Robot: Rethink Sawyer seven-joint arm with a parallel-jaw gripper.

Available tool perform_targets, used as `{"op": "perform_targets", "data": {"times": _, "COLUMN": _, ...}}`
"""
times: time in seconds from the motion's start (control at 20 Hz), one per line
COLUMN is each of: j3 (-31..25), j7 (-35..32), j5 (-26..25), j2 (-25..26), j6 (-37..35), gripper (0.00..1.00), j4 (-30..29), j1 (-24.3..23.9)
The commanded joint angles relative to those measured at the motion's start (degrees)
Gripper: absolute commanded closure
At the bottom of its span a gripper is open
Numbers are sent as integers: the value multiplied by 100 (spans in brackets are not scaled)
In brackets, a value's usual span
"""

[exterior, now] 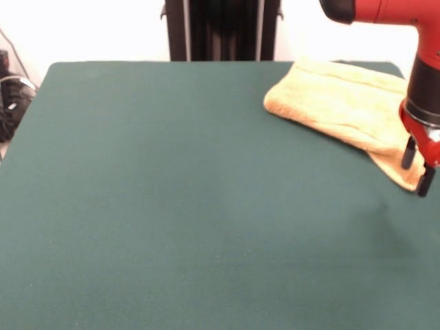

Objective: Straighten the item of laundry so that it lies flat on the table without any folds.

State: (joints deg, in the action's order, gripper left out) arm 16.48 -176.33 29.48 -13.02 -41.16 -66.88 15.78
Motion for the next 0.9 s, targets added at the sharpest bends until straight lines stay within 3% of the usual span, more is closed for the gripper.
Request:
{"op": "perform_targets", "data": {"times": 0.05, "j3": -688, "j7": -312, "j5": -41, "j2": 221, "j6": -130, "gripper": 0, "j4": -777, "j1": -69}}
{"op": "perform_targets", "data": {"times": 0.9, "j3": -903, "j7": -631, "j5": 256, "j2": 104, "j6": -47, "gripper": 0, "j4": -1103, "j1": -38}}
